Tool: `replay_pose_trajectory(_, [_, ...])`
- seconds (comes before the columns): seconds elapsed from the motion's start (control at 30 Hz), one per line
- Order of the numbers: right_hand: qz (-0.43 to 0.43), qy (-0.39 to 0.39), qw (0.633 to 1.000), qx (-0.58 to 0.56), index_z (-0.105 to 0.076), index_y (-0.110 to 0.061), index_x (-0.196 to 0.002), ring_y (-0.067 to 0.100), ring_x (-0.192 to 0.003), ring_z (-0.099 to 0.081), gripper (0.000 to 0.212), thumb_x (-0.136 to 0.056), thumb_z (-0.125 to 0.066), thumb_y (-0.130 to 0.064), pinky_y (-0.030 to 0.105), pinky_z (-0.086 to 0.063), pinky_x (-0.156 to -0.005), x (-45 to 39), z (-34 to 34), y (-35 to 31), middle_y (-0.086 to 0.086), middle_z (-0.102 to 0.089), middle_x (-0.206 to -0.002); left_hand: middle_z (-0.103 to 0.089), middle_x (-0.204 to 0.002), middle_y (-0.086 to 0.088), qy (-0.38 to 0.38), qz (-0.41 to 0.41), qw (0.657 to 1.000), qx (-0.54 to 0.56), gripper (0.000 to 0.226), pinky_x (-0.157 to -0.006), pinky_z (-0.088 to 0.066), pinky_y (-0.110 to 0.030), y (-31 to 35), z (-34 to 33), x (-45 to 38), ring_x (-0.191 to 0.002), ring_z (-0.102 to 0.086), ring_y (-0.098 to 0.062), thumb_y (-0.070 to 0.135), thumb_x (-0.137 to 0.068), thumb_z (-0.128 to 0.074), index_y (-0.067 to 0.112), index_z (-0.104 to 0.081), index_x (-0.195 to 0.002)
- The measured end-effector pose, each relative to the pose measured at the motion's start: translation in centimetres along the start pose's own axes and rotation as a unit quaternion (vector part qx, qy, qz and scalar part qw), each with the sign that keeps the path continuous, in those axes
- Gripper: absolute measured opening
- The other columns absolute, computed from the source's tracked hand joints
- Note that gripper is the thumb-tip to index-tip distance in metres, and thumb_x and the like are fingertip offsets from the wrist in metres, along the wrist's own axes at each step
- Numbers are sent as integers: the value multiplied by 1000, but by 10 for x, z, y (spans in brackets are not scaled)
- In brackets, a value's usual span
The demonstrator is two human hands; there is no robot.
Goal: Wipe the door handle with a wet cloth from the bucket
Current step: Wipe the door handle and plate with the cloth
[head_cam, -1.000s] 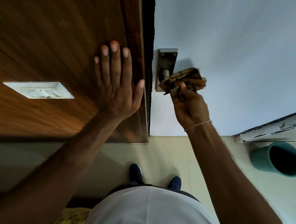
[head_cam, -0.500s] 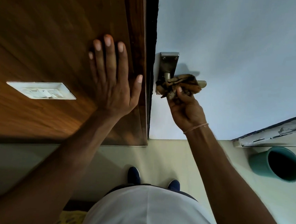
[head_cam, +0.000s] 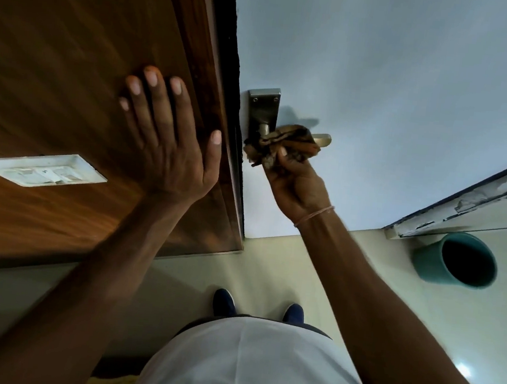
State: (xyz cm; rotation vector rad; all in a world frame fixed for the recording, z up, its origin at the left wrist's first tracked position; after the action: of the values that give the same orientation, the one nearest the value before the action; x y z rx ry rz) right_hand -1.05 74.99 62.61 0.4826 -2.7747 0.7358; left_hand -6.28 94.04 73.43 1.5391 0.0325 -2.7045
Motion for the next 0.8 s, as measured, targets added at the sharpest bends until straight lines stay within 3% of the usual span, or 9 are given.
replay_pose_trajectory(0.1, [24, 15, 999, 21, -62, -3, -124, 30, -107, -78, 29, -106, -45, 13, 33, -66, -81, -1, 14, -25, 17, -74, -115, -41, -156, -42, -2, 3, 1000, -1, 79, -130, -16, -64, 1, 0, -1, -148, -28, -58, 41, -102, -54, -9, -31, -158])
replay_pose_trajectory(0.17, [40, 27, 997, 52, -58, 1, -133, 46, -128, -65, 32, -106, -49, 13, 37, -66, -85, -3, 24, -37, 26, -63, -131, -40, -156, -42, 0, 4, 1000, -1, 79, -131, -14, -62, 2, 0, -2, -149, -27, -58, 41, -102, -54, -9, -30, -159])
replay_pose_trajectory(0.23, [61, 22, 994, 93, -55, 4, -138, 57, -134, -56, 36, -104, -52, 14, 49, -65, -93, -4, 34, -48, 32, -57, -137, -39, -157, -40, 3, 6, 1000, 2, 79, -131, -15, -62, 1, 1, -1, -149, -28, -57, 41, -102, -53, -8, -29, -159])
replay_pose_trajectory(0.33, [104, 50, 978, 173, -55, 14, -137, 59, -135, -57, 41, -97, -63, 15, 69, -53, -109, -1, 43, -66, 39, -59, -140, -39, -157, -39, 3, 5, 1000, 7, 78, -130, -18, -64, 1, 2, -1, -150, -28, -56, 41, -103, -52, -8, -31, -160])
replay_pose_trajectory(0.4, [134, 98, 951, 260, -61, 12, -131, 54, -127, -65, 40, -92, -69, 16, 66, -56, -107, 5, 44, -81, 32, -67, -132, -39, -158, -39, 1, 4, 1000, 9, 78, -130, -18, -64, 1, 3, -1, -150, -28, -56, 41, -102, -52, -8, -31, -160])
replay_pose_trajectory(0.53, [243, 118, 814, 514, -76, -10, -105, 32, -105, -77, 35, -77, -76, 10, 53, -66, -90, 18, 24, -114, 14, -79, -104, -39, -158, -39, -3, 7, 1000, 9, 80, -131, -15, -62, 4, 3, -2, -151, -27, -56, 41, -102, -53, -9, -29, -160])
replay_pose_trajectory(0.63, [295, 111, 721, 618, -79, -15, -100, -3, -80, -70, 44, -78, -59, 19, 26, -61, -70, 26, 5, -125, 0, -75, -89, -39, -158, -41, -3, 10, 1000, 8, 80, -131, -14, -62, 5, 2, -2, -150, -27, -58, 41, -102, -53, -10, -29, -159])
replay_pose_trajectory(0.7, [360, 83, 643, 671, -82, -13, -106, 9, -88, -72, 38, -78, -64, 7, 33, -62, -75, 37, -16, -124, 3, -78, -97, -39, -157, -42, 1, 10, 1000, 6, 80, -132, -13, -61, 5, 2, -3, -149, -28, -58, 40, -101, -54, -11, -30, -158])
replay_pose_trajectory(0.8, [431, 54, 481, 761, -85, -18, -102, 28, -108, -73, 27, -77, -75, -16, 35, -59, -83, 47, -39, -109, 1, -82, -108, -40, -156, -42, 4, 9, 1000, 6, 80, -132, -12, -61, 5, 2, -3, -148, -29, -59, 40, -101, -54, -11, -31, -158])
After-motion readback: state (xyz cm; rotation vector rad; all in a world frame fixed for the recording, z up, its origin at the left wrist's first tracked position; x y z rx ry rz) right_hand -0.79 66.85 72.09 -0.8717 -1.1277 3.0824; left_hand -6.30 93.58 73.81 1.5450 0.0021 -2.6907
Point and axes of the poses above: each hand's wrist, its own x-axis away from the middle knuckle, its own z-axis out of the back of the hand, y = z × x, the point moved 6 cm from there along -x, towards the middle knuckle
